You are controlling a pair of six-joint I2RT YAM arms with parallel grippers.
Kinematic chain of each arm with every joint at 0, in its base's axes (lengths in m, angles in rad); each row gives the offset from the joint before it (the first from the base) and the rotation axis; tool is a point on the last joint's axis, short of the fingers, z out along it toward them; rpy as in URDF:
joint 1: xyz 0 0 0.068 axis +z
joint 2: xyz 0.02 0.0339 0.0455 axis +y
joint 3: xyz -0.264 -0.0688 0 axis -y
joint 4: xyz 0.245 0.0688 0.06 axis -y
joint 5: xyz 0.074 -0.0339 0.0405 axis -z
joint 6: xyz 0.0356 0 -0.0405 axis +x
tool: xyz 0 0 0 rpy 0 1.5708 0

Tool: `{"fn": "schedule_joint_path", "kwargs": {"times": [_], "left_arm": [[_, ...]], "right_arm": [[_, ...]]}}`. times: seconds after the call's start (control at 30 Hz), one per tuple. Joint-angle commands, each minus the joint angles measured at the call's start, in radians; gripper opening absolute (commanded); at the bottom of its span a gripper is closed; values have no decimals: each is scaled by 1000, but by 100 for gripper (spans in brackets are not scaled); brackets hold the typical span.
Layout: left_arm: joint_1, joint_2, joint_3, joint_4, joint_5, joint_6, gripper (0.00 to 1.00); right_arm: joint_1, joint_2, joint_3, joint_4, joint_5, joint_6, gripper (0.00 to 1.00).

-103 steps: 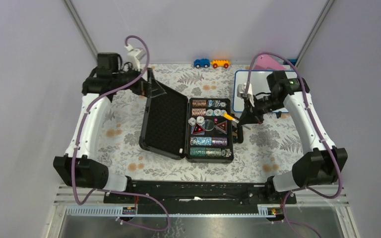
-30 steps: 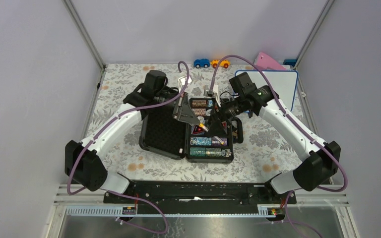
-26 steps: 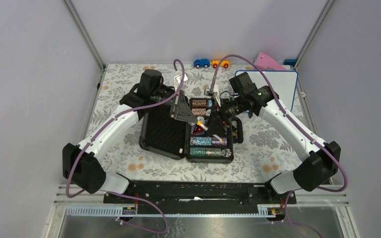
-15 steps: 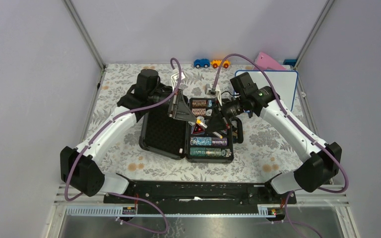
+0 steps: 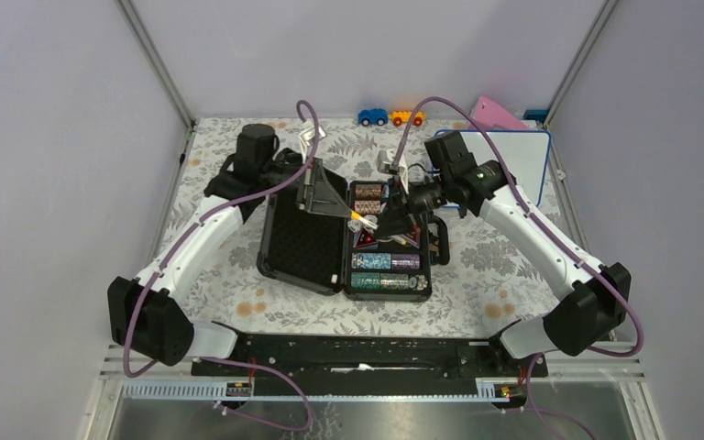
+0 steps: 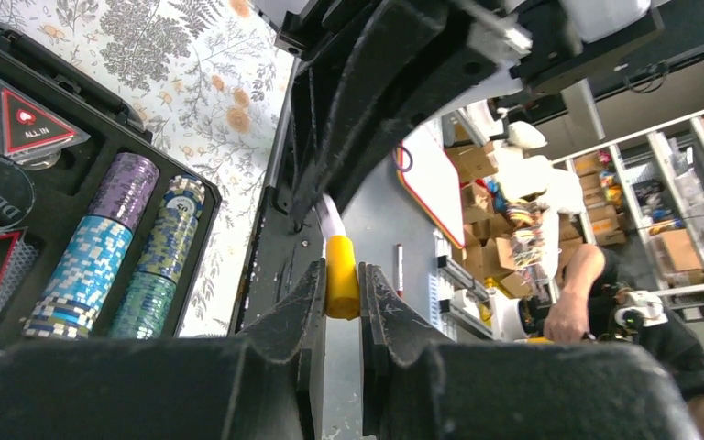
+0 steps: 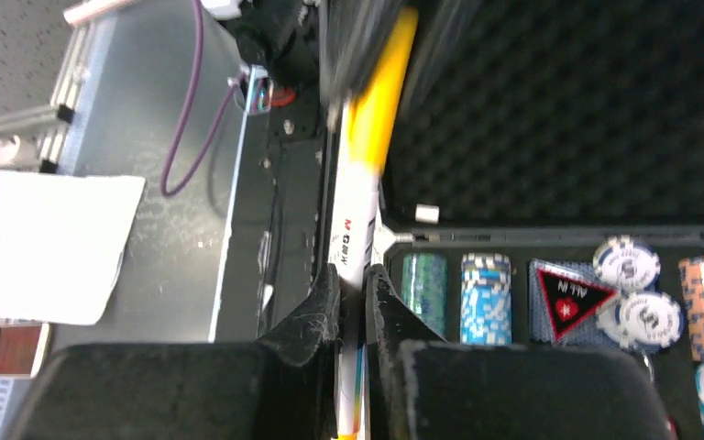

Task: Write a sentence on the whiteboard
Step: Open the pen cap from the whiteboard marker.

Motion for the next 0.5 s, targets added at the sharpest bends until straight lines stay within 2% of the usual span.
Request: {"fn": "schedule_joint_path", "kwargs": {"times": [0.0,0.2,0.33,0.37,0.47], "left_arm": [[200,-68,28,93,91,-30,0],[306,-67,42,91,152,-25,0],[398,-56,68,87,126,-15,0],[439,-47,81,68,85,1,0],[552,13,204,-190,-182,238,0]], "right_arm": [[-31,-55,-37,-279,-5,-140,0],[-73,-37,-19,-402,33,-247,0],[-92,-30,-4,-423,24,-265,0],[-94,-32,-4,-413,21,-254,0],[-95,-50,-16,-342,11,-185,0]]}}
